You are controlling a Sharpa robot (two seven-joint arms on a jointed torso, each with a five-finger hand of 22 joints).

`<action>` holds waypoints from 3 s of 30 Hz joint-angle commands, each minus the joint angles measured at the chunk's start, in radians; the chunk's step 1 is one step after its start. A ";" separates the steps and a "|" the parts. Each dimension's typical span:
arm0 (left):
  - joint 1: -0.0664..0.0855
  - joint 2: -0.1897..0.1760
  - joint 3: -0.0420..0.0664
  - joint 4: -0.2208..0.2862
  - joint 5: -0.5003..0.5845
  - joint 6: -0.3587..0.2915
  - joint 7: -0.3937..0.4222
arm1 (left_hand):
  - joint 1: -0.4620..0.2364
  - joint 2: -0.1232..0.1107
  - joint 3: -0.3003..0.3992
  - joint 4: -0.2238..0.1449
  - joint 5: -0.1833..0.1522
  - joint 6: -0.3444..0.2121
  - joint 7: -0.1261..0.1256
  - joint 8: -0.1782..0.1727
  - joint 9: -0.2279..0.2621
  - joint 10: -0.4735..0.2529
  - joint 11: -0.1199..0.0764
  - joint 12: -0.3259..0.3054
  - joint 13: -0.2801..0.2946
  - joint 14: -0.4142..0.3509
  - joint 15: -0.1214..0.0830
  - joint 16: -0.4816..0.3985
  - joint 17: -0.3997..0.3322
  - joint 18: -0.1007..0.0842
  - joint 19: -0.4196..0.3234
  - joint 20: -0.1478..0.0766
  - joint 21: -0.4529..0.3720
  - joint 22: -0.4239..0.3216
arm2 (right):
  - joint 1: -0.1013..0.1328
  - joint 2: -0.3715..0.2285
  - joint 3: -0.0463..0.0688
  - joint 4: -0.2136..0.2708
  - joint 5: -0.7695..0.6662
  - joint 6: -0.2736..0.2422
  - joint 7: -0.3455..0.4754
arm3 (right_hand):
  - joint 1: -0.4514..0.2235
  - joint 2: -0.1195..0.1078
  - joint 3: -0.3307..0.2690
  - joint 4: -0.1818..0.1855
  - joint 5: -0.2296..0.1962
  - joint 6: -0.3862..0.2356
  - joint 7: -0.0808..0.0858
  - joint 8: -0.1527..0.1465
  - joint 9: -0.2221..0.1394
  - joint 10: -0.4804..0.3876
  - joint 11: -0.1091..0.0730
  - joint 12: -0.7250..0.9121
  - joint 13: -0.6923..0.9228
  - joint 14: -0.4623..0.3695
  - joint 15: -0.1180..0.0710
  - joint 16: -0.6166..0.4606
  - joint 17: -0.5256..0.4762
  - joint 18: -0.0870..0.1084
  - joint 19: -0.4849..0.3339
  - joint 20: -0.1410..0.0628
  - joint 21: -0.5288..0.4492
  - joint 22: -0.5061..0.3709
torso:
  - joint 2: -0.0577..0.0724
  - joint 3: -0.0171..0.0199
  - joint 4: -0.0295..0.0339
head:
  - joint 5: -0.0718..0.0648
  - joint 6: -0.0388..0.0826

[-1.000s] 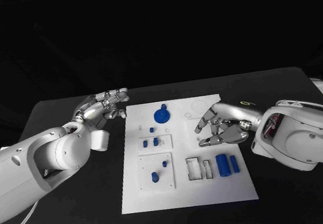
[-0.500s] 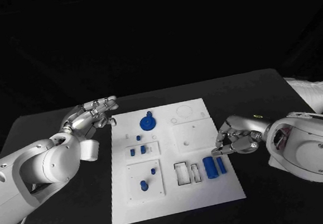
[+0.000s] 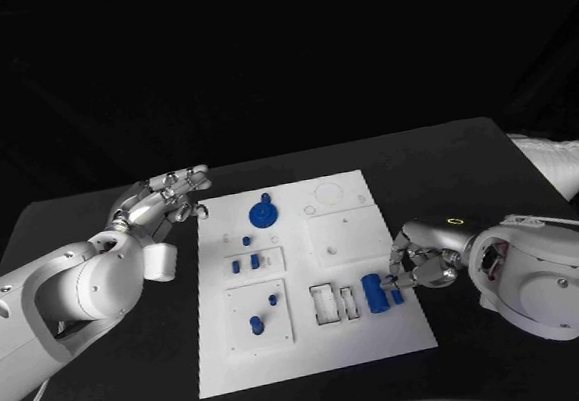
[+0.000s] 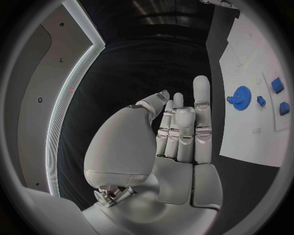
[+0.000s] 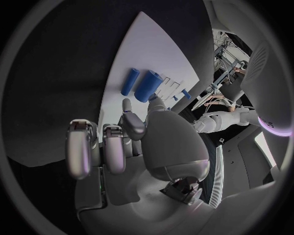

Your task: Assemble the parts on the task board

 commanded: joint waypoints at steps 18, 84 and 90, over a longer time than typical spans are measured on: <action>0.001 -0.002 0.000 0.002 0.003 0.009 0.007 | -0.003 0.002 -0.005 -0.001 0.001 -0.007 0.001 0.008 0.001 -0.006 -0.002 0.009 0.002 -0.007 -0.002 0.002 -0.001 0.018 -0.002 0.003 -0.007 -0.002 | -0.021 0.041 0.000 0.004 -0.089 0.009 -0.028 | -0.027 -0.005 -0.007 0.002 -0.010 -0.007 0.000 0.019 0.021 0.111 -0.004 0.404 0.605 0.098 0.001 0.013 0.231 -0.011 0.033 0.000 0.014 0.021 | 0.001 -0.0010 -0.0024 | 0.009 -0.010; 0.001 -0.006 -0.001 0.008 0.003 0.016 0.006 | -0.009 0.002 -0.008 0.002 0.001 -0.010 0.001 0.010 0.001 -0.013 -0.001 0.017 0.003 -0.008 -0.002 0.004 -0.002 0.018 -0.003 0.003 -0.008 -0.002 | -0.060 0.188 0.009 -0.031 0.123 -0.114 0.001 | -0.019 0.114 0.055 0.000 0.067 0.096 -0.052 0.069 0.143 0.112 -0.048 0.407 0.607 0.104 -0.036 0.027 0.263 -0.020 0.047 -0.032 0.038 0.070 | 0.002 -0.0067 -0.0023 | 0.049 -0.012; 0.001 -0.005 -0.001 0.010 0.003 0.020 0.006 | -0.010 0.002 -0.008 0.002 0.001 -0.010 0.001 0.010 0.001 -0.013 -0.001 0.017 0.004 -0.008 -0.002 0.004 -0.002 0.018 -0.003 0.003 -0.008 -0.002 | -0.060 0.212 0.009 -0.038 0.119 -0.116 -0.024 | -0.036 0.115 0.048 0.000 0.094 0.103 -0.054 0.062 0.148 0.112 -0.050 0.407 0.608 0.104 -0.038 0.027 0.263 -0.021 0.047 -0.034 0.039 0.072 | 0.002 -0.0064 -0.0046 | 0.053 -0.010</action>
